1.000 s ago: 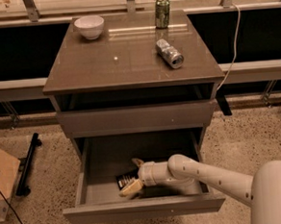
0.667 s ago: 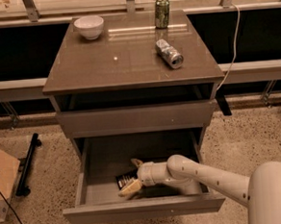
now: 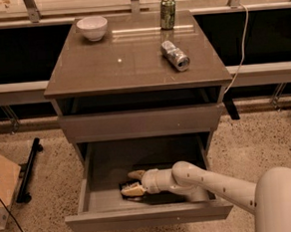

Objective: Pick rxbar chocolate from middle drawer and place on counter

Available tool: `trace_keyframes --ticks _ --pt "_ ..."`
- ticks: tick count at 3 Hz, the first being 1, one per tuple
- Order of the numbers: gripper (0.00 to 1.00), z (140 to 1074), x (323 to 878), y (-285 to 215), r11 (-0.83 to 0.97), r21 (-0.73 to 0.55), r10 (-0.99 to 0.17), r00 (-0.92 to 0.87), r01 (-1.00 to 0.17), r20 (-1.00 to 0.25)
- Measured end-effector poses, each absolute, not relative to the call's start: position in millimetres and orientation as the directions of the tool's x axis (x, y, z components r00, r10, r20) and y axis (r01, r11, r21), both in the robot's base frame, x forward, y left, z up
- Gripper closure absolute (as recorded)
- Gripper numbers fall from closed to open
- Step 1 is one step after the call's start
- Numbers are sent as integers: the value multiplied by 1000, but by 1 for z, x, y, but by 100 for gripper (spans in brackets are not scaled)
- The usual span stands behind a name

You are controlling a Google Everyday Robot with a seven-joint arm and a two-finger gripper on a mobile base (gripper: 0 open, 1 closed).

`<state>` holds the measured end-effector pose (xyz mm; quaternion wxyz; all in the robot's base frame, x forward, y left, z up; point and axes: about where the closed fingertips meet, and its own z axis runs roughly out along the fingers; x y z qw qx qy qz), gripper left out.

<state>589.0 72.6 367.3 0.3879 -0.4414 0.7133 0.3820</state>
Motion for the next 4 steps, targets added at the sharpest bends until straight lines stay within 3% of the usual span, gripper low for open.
trace_keyframes --ticks 2,3,4 --pt "89 361 584 74 320 207 -353 -319 -925 -879" --pt "100 365 583 75 320 200 -362 -315 -926 -878" --pt "100 381 585 78 313 179 -366 -292 -933 -884"
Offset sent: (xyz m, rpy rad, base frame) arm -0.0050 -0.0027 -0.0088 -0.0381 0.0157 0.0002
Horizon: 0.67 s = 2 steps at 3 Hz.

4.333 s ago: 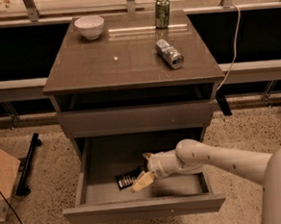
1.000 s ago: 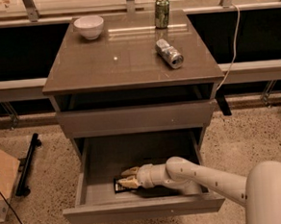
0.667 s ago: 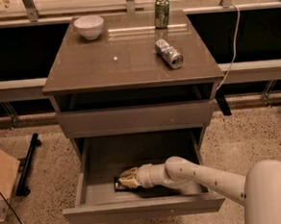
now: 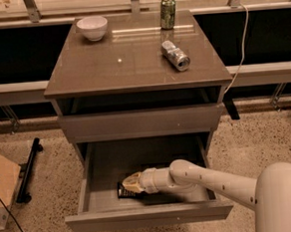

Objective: Pick rxbar chocolate from middle drawer and place on counter

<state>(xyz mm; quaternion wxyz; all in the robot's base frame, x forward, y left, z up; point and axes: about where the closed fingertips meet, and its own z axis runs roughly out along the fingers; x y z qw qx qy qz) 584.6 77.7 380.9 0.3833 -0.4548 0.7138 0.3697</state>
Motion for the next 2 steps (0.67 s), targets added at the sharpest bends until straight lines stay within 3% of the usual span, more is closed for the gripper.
trace_keyframes --ticks 2 --pt "100 439 579 74 278 134 -336 -227 -951 -914"
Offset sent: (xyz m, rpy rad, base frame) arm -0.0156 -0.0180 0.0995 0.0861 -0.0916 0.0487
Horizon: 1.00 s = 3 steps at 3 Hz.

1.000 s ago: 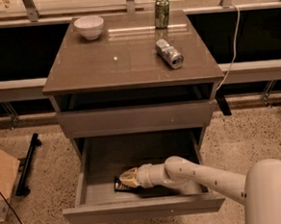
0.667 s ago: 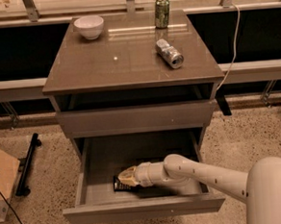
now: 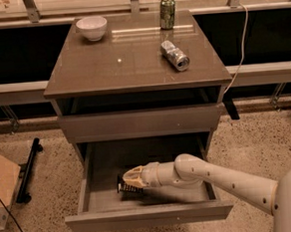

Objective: Pick rxbar chocolate from middle drawer and place on counter

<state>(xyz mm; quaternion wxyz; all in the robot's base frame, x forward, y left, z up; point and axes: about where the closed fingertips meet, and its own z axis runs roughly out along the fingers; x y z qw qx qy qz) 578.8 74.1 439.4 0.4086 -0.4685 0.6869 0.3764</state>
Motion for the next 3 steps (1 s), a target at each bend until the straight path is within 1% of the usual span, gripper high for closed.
trace_keyframes --ticks 1,3 --pt "100 471 568 66 267 111 -320 -196 -957 -927" --pt "100 563 551 41 178 70 -329 -126 -981 -936"
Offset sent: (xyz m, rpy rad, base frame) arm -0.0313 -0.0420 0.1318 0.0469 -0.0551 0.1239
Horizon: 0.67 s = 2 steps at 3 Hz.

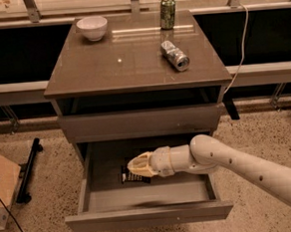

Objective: Pick rxbar chocolate from middle drawer and place on counter

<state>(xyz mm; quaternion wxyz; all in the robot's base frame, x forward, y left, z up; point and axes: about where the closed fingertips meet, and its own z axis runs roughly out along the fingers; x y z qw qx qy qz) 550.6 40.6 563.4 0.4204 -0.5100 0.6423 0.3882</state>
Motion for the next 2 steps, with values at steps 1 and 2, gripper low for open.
trace_keyframes --ticks 1,2 --pt "100 644 540 19 152 36 -348 -87 -988 -934" --pt "100 705 533 10 151 -21 -381 -38 -988 -924"
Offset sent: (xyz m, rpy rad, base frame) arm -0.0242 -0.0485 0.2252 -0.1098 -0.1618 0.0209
